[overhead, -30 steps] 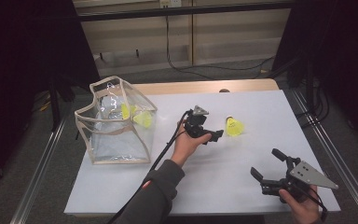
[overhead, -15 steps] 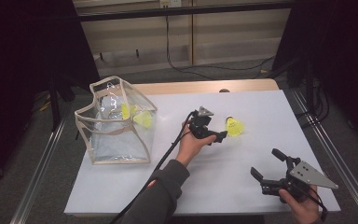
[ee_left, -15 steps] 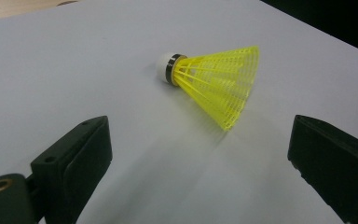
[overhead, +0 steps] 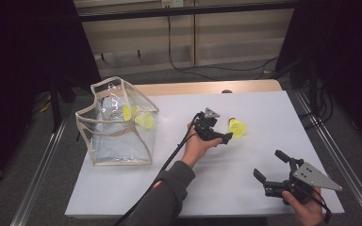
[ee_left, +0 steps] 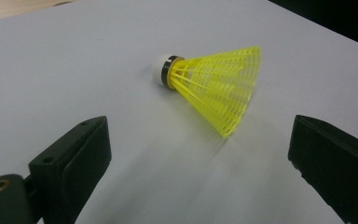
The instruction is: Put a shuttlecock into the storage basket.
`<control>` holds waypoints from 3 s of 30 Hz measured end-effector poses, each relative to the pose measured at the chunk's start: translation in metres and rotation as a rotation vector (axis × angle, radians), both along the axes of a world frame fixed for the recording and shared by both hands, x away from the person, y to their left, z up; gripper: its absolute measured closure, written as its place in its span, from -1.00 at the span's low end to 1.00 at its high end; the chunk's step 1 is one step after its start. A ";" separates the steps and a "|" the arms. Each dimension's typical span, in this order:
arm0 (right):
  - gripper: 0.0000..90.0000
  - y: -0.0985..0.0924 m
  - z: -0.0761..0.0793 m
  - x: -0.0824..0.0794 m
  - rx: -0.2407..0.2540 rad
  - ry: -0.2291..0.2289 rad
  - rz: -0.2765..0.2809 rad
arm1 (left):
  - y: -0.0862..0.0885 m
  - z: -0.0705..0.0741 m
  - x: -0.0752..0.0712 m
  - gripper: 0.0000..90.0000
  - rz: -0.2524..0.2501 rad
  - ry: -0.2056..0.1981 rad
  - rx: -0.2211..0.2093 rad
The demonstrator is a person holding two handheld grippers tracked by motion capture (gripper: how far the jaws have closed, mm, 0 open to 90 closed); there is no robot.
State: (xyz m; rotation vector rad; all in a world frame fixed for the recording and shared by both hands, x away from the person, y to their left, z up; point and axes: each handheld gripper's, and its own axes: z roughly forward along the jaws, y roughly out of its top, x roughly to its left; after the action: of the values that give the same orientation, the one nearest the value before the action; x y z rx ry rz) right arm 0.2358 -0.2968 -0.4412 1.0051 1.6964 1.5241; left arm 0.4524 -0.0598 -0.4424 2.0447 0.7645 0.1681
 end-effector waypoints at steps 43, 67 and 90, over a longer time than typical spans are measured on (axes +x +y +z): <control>-0.97 0.000 0.000 0.000 0.003 -0.001 0.003 | -0.015 -0.007 0.004 -0.75 0.043 -0.025 0.009; -0.97 0.000 0.000 0.000 0.002 -0.003 0.003 | -0.015 -0.010 0.009 -0.48 0.052 -0.022 0.007; -0.97 0.000 0.000 -0.001 -0.002 -0.004 0.002 | -0.014 -0.011 0.013 -0.03 0.059 -0.051 -0.002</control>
State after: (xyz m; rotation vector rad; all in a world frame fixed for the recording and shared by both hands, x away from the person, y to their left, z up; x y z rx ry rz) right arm 0.2351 -0.2968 -0.4409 0.9985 1.6965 1.5248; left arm 0.4651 -0.0736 -0.4530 2.0094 0.7934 0.2520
